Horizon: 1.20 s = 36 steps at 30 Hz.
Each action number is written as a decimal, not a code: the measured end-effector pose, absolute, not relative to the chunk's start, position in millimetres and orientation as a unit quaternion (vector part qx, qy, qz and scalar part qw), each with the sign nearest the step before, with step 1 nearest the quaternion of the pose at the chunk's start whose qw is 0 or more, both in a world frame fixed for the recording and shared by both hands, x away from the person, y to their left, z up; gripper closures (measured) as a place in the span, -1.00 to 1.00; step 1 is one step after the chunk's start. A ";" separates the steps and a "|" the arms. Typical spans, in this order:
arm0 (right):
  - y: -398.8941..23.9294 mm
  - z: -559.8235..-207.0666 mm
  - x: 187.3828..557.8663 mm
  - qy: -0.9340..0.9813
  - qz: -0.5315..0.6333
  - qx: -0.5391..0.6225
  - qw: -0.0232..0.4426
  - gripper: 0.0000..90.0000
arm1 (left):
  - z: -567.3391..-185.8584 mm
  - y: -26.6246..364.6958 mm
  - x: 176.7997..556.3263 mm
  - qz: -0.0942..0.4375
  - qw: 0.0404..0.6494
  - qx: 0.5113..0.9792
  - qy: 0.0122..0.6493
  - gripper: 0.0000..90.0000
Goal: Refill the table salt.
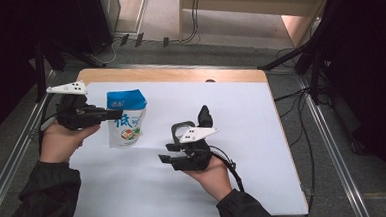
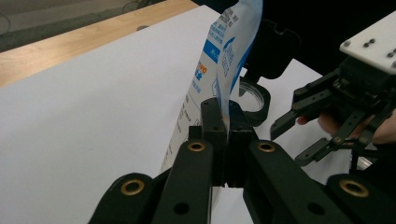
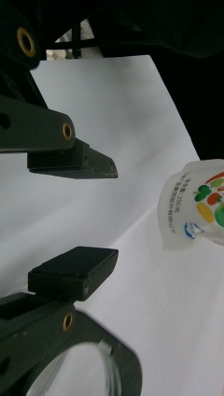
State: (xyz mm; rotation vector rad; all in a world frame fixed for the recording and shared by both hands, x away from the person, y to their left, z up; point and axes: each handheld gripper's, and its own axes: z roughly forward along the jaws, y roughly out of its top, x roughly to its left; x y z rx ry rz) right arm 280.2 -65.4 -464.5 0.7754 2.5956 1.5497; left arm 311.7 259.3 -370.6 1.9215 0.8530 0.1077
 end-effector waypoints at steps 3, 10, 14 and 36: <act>-54.3 -468.7 282.2 0.833 0.495 0.247 0.011 0.20 | -370.4 260.7 309.5 0.044 0.493 0.791 0.359 1.00; -33.7 -479.7 285.6 0.837 0.495 0.235 0.006 0.09 | -368.2 260.8 302.6 0.043 0.497 0.787 0.362 1.00; -23.5 -486.4 287.9 0.841 0.486 0.240 -0.007 -0.08 | -365.9 258.9 297.9 0.045 0.497 0.789 0.359 1.00; 9.1 -516.0 297.2 0.839 0.479 0.256 0.014 -0.15 | -358.5 241.1 277.4 0.020 0.502 0.795 0.341 1.00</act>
